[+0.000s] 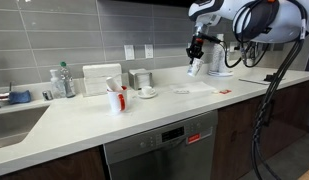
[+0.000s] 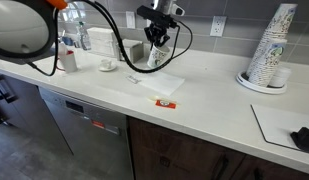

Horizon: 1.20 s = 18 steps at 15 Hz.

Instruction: Set the cup right side up on the paper towel

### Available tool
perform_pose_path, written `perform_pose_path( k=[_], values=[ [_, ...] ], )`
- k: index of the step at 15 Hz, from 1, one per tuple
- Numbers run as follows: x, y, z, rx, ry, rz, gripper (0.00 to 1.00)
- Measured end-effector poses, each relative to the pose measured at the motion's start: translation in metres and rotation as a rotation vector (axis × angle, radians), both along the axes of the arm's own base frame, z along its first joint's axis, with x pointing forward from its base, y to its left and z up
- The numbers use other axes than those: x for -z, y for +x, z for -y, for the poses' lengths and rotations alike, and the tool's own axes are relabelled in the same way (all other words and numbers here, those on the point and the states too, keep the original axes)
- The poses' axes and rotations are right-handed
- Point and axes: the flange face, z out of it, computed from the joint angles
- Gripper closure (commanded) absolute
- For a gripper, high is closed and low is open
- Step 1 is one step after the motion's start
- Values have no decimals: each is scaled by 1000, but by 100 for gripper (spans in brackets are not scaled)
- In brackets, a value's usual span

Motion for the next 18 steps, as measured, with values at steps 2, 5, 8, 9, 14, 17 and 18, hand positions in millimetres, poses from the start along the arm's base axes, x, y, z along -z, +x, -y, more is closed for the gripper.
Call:
perform_pose_path(
  k=[2,5,8,9,14,17,18],
  values=[
    [-7,5,-18,-7,-101,-8,99],
    [-4,18,-49,-6,-257,-17,99],
    [10,28,-70,8,-412,-40,99],
    [16,30,-74,16,-462,-54,99],
    [50,36,-86,47,-565,-108,99],
    [64,37,-86,64,-557,-123,99],
    [66,37,-86,71,-552,-125,99]
  ],
)
